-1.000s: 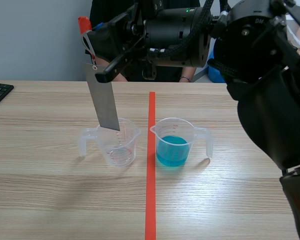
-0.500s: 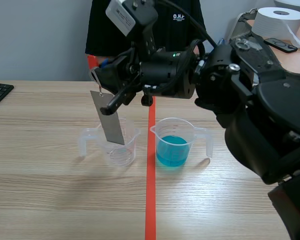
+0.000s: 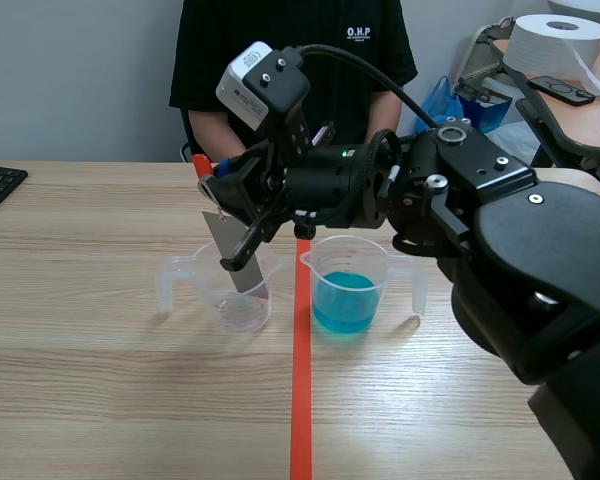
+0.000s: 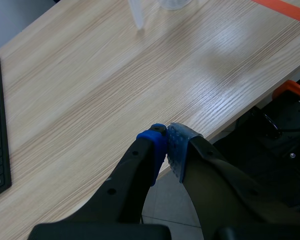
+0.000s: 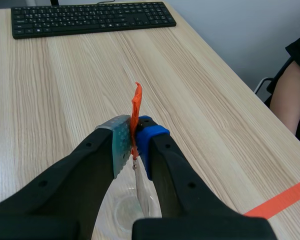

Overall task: Do the redox reaction experiment.
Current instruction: 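Put the plate into the left beaker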

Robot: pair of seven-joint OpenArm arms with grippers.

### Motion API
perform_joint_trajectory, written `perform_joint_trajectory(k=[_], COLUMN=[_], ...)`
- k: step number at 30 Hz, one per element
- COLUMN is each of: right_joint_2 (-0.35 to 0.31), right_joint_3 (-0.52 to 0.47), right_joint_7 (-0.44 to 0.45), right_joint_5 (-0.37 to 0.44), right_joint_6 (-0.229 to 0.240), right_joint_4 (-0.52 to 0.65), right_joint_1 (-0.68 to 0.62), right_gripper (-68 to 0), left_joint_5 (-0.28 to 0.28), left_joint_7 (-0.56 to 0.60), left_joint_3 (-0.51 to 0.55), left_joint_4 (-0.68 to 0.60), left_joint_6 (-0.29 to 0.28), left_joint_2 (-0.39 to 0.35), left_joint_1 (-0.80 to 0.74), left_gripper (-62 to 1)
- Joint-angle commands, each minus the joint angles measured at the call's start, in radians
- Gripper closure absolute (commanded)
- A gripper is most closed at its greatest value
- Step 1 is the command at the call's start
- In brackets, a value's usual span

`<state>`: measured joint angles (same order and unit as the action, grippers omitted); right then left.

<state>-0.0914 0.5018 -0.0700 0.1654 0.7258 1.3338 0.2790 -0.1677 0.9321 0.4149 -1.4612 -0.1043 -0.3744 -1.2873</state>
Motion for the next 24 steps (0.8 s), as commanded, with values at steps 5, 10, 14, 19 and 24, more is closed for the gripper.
perform_joint_trajectory(k=[5,10,14,19,24], right_joint_2=[0.003,0.003,0.003,0.003,0.003], right_joint_3=[0.003,0.003,0.003,0.003,0.004], right_joint_7=[0.040,0.042,0.043,0.042,0.052], right_joint_5=[-0.033,-0.076,-0.101,-0.114,-0.113], right_joint_6=[-0.023,-0.022,-0.021,-0.021,0.020], right_joint_4=[0.004,0.004,0.004,0.004,0.004], right_joint_1=[0.020,0.020,0.019,0.019,0.019], right_gripper=[-1.5,-1.5,-3.0,-18.7,-43.0], left_joint_5=[0.006,0.006,0.006,0.006,0.006], left_joint_7=[0.016,0.015,0.015,0.015,0.013], left_joint_3=[0.001,0.001,0.001,0.001,0.001], left_joint_4=[-0.006,-0.006,-0.006,-0.006,-0.006], left_joint_6=[0.005,0.005,0.005,0.005,0.005], left_joint_2=[-0.004,-0.004,-0.004,-0.003,-0.003], left_joint_1=[-0.006,-0.006,-0.006,-0.006,-0.006], left_gripper=[-4.2,-4.2,-4.2,-4.2,-4.2])
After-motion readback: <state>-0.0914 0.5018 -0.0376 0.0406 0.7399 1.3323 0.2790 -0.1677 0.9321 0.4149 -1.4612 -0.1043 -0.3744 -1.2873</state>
